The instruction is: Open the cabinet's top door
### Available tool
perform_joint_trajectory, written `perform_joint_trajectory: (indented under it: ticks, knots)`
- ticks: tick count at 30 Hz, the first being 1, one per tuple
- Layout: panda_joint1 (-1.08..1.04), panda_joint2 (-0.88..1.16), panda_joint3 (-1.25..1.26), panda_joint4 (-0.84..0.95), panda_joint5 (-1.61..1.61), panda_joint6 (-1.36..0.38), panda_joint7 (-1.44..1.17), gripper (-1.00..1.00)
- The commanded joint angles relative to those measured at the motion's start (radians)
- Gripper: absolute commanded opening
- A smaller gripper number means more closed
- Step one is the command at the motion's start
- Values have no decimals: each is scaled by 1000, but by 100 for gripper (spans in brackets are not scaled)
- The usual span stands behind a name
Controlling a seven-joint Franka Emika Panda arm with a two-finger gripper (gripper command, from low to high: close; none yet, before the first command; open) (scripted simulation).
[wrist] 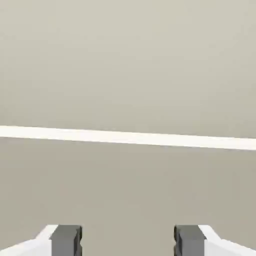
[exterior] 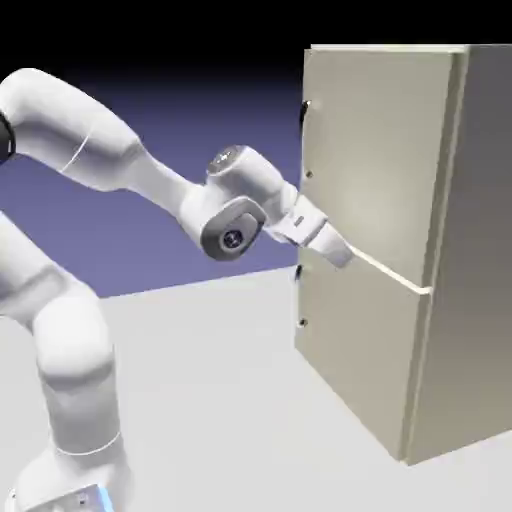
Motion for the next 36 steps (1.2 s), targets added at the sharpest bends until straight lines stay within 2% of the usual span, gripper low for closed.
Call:
perform_joint_trajectory:
  ticks: [1, 36]
  knots:
    - [-17, -13, 24, 10, 43, 1, 44, 0]
    - [-625, -482, 877, 363, 1537, 41, 1566, 0]
